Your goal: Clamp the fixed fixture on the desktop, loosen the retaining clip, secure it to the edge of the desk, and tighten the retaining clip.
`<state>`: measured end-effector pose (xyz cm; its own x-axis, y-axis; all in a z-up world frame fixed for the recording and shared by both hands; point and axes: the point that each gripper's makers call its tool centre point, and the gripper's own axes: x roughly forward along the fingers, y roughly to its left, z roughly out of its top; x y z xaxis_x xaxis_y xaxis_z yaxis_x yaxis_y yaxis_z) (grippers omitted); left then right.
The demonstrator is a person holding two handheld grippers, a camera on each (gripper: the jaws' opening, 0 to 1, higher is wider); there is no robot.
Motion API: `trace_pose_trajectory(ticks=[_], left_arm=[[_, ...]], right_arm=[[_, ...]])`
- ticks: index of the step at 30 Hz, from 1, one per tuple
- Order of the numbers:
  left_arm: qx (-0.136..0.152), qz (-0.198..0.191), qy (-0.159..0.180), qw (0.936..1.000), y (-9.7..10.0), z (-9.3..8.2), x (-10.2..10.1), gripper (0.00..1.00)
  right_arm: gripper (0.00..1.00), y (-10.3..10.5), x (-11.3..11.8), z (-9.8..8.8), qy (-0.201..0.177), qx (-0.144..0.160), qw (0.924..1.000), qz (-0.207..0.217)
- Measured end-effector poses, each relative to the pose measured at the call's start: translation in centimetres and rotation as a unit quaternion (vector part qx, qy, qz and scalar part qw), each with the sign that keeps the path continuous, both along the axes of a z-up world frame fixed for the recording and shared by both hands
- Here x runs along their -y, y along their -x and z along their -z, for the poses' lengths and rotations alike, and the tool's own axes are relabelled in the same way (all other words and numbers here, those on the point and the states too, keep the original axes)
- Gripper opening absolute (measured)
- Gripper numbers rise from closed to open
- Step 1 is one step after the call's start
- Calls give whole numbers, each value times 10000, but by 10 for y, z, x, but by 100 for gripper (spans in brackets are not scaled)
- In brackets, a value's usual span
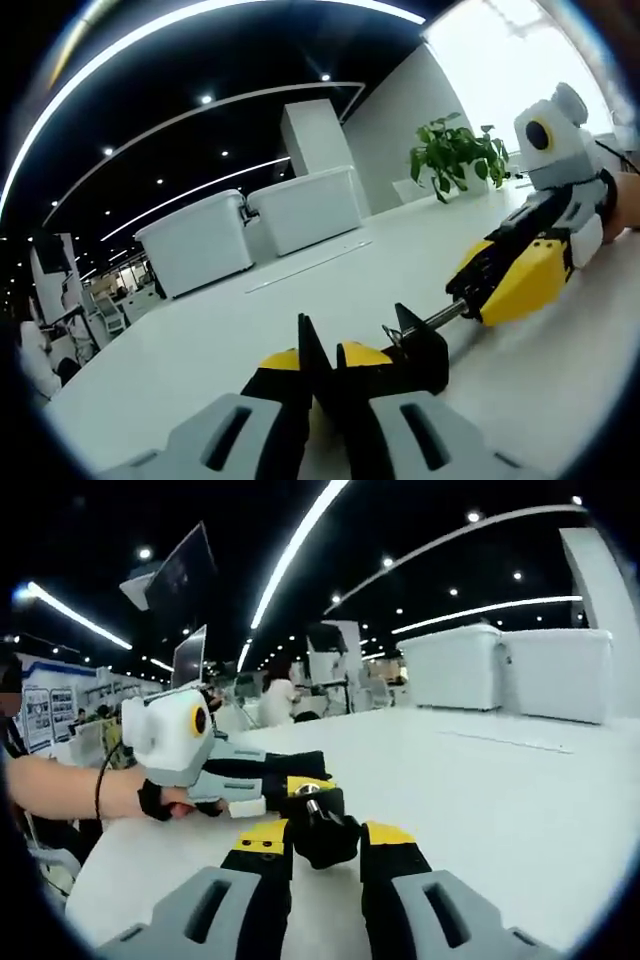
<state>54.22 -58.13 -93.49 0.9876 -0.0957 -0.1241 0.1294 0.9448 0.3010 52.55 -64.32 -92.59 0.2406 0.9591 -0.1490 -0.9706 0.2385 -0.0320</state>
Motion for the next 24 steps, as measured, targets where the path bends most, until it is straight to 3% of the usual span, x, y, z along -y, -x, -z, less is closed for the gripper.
trace_pose_trajectory(ticks=[2, 4, 6, 7, 8, 10, 11, 17, 19, 22, 24], left_arm=[[1, -1, 0, 10000, 0, 0, 0, 10], [1, -2, -1, 10000, 0, 0, 0, 10], [6, -3, -20, 10000, 0, 0, 0, 10], [7, -6, -3, 10000, 1, 0, -1, 10], [11, 0, -12, 10000, 1, 0, 0, 10], [7, -4, -1, 10000, 1, 0, 0, 10], [9, -3, 4, 10000, 1, 0, -1, 10], [3, 5, 30, 10000, 3, 0, 0, 10], [-1, 10, 45, 10000, 3, 0, 0, 10], [-6, 13, 63, 10000, 3, 0, 0, 10], [-8, 10, 66, 10000, 3, 0, 0, 10]], right_arm=[[26, 1, -1, 0, 71, 313, 9995, -11], [26, 1, -1, 0, 101, 421, 9991, -8], [26, 1, -1, -1, 252, 895, 9957, 3], [26, 1, -2, 0, 382, 1227, 9917, 12], [26, 2, -3, 1, 587, 1772, 9824, -18], [26, 2, -3, 2, 812, 2398, 9674, -4], [26, 5, -4, 1, 725, 2316, 9701, -21], [26, 6, -3, 0, 821, 2538, 9638, -10], [26, 7, -4, -1, 878, 2734, 9579, -21], [25, 12, -5, -4, 1031, 3300, 9383, -82], [25, 14, -5, -4, 1069, 3446, 9326, -100]])
